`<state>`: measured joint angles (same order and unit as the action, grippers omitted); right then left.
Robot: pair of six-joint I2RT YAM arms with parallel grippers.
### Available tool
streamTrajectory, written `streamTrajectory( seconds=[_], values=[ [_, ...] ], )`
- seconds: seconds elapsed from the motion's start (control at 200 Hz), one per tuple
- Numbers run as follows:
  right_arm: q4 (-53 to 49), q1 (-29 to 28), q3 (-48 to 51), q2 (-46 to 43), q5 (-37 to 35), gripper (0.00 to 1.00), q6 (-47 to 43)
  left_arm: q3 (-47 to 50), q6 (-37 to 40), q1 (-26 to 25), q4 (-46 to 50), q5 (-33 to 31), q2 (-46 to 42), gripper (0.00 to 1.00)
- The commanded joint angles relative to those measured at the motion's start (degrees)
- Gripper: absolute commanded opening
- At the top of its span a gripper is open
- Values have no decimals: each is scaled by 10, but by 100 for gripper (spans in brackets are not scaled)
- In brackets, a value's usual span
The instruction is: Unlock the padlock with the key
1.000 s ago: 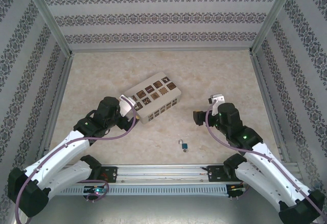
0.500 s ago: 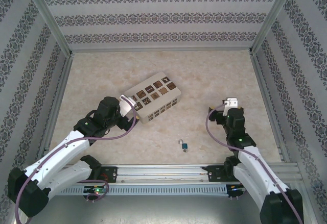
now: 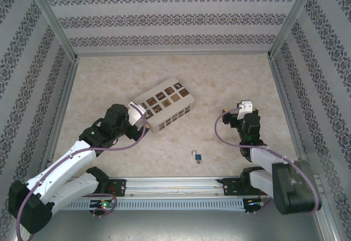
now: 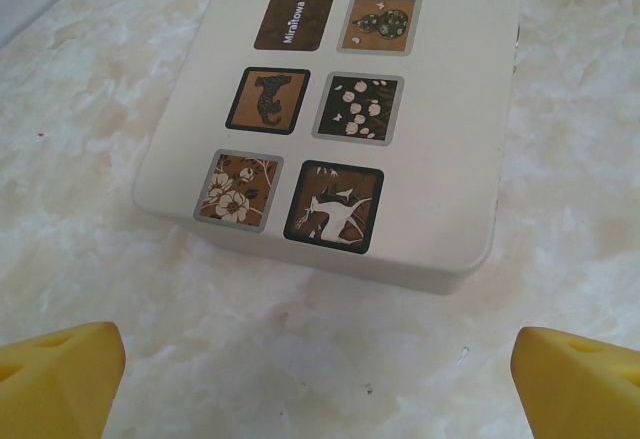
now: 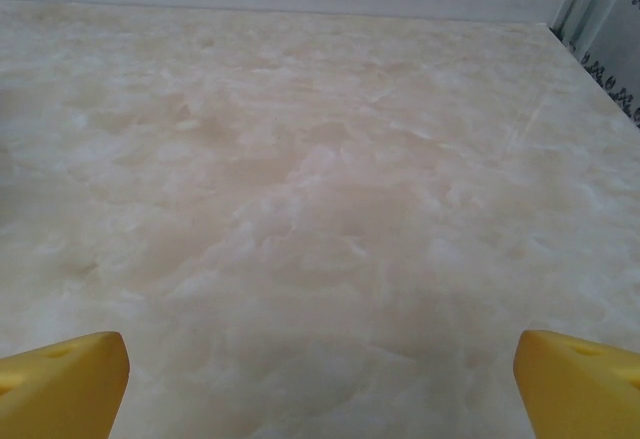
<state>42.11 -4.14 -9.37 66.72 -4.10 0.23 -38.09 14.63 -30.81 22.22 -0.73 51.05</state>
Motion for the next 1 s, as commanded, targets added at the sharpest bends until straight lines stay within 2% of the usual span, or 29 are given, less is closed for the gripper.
streamTrajectory(
  seconds=[0.0,0.09,0.325,0.45,0.59,0.75,0.869,0.994],
  values=[
    [130,8,-24,55,31,98,0,4,9,-9,-11,-11,-2,99],
    [145,10,-39,94,37,98,-14,5,10,-9,-12,-13,-2,99],
    [298,21,-36,228,53,98,-7,9,15,-9,-17,-23,0,99],
    [222,30,-62,210,57,98,1,11,33,-8,-20,-49,5,99],
    [105,46,-126,207,52,98,24,24,65,-6,-30,-117,2,99],
    [116,46,-123,210,52,98,25,45,58,5,-78,-152,-13,99],
    [121,46,-122,210,52,99,25,54,18,35,-131,-131,-27,99],
    [122,46,-122,210,52,98,25,86,0,45,-238,-134,-24,99]
  ],
)
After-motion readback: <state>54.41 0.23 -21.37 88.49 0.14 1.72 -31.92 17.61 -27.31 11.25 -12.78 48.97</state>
